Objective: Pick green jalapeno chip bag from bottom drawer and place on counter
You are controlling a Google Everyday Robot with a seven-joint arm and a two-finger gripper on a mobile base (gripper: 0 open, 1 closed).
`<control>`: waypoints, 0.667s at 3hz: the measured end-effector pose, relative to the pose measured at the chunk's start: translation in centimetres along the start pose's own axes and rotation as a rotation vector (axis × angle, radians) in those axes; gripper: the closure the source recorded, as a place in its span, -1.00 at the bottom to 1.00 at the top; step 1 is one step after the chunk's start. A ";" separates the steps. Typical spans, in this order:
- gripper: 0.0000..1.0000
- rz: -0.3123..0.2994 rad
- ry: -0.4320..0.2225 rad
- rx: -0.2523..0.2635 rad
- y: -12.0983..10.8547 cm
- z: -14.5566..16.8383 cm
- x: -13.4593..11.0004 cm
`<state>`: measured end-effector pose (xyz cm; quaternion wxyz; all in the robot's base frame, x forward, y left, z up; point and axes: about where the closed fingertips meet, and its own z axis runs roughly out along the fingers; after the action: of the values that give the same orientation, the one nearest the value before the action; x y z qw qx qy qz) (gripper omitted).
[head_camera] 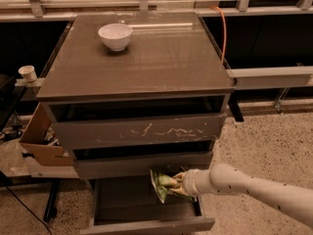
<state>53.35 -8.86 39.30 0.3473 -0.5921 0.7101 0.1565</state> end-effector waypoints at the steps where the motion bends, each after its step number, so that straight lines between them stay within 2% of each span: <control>1: 1.00 -0.018 0.003 0.008 -1.0 -4.3 -3.5; 2: 1.00 -0.061 0.016 0.024 -1.0 -12.1 -10.9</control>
Offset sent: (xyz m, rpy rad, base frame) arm -0.0164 -0.0112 0.2834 -0.1221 -0.1494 0.0304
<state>51.20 -8.80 55.44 0.3534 -0.6104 0.6964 0.1323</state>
